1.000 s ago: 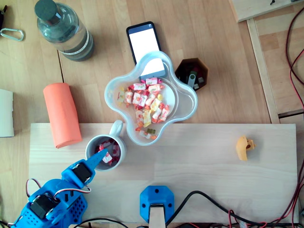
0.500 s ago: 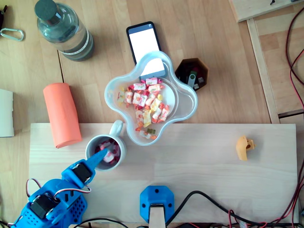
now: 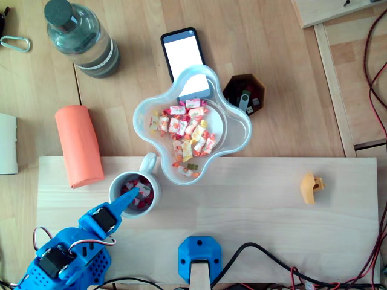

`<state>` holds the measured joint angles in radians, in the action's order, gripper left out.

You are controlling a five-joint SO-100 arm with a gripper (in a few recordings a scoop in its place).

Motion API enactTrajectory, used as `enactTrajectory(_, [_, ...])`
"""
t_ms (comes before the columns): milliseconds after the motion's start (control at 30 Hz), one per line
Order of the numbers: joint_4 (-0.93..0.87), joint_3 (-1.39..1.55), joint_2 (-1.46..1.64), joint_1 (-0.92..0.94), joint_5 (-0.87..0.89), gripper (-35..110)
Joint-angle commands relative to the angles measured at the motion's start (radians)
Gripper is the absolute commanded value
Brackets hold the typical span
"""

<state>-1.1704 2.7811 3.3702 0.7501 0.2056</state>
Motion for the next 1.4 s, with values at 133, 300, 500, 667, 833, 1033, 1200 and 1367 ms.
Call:
enactTrajectory(133, [0.038, -0.052, 0.035, -0.058, 0.015, 14])
enactTrajectory(300, [0.158, -0.075, 0.029, -0.057, 0.074, 7])
enactTrajectory(500, [0.253, -0.081, 0.026, -0.057, 0.124, 2])
enactTrajectory(667, [0.348, -0.104, 0.026, -0.057, 0.115, 2])
enactTrajectory(833, [0.397, -0.176, 0.034, -0.046, 0.11, 1])
enactTrajectory(1033, [0.414, -0.244, 0.035, -0.044, 0.034, 1])
enactTrajectory(1200, [0.414, -0.31, 0.032, -0.055, -0.005, 1])
enactTrajectory(1367, [0.414, -0.328, 0.029, -0.057, -0.005, 1])
